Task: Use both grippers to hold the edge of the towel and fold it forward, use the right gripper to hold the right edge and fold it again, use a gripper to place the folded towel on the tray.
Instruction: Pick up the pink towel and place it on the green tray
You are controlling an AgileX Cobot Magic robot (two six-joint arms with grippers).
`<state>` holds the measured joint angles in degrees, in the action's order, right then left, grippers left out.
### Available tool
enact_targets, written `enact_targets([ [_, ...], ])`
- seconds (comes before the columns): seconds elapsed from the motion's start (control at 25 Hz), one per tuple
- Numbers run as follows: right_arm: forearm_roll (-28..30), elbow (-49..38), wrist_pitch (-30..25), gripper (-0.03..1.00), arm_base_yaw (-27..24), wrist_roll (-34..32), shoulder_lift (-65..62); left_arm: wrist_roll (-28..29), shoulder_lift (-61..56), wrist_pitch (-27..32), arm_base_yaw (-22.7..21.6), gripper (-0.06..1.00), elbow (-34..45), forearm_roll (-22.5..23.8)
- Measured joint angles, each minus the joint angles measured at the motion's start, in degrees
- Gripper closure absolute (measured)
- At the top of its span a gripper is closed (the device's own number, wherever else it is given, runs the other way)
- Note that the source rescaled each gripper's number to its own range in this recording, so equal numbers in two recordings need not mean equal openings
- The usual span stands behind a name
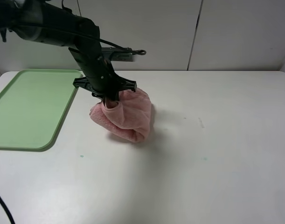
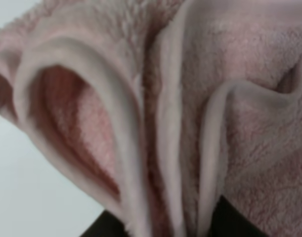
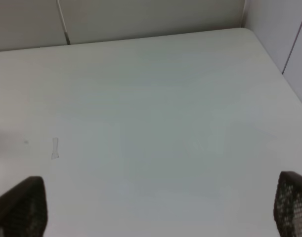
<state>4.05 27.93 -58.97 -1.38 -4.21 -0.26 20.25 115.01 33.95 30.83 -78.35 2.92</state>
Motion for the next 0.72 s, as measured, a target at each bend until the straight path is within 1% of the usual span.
enact_targets([
  [0.04, 0.0, 0.0, 0.0, -0.03, 0.0, 0.0, 0.0, 0.0, -0.9, -0.1, -0.7, 0.75, 1.2, 0.1],
  [0.08, 0.0, 0.0, 0.0, -0.03, 0.0, 0.0, 0.0, 0.0, -2.8, -0.5, -2.5, 0.75, 3.9, 0.5],
  [0.28, 0.0, 0.0, 0.0, -0.03, 0.0, 0.0, 0.0, 0.0, -7.8, -1.2, -7.3, 0.75, 9.6, 3.1],
  [0.36, 0.0, 0.0, 0.0, -0.03, 0.0, 0.0, 0.0, -0.3, -9.8, -1.3, -9.6, 0.75, 11.9, 3.4],
  [0.52, 0.0, 0.0, 0.0, -0.03, 0.0, 0.0, 0.0, -1.4, -13.0, -1.5, -13.7, 0.75, 15.6, 3.8],
  [0.72, 0.0, 0.0, 0.0, -0.03, 0.0, 0.0, 0.0, -1.5, -16.0, -1.7, -18.6, 0.75, 18.6, 5.8],
])
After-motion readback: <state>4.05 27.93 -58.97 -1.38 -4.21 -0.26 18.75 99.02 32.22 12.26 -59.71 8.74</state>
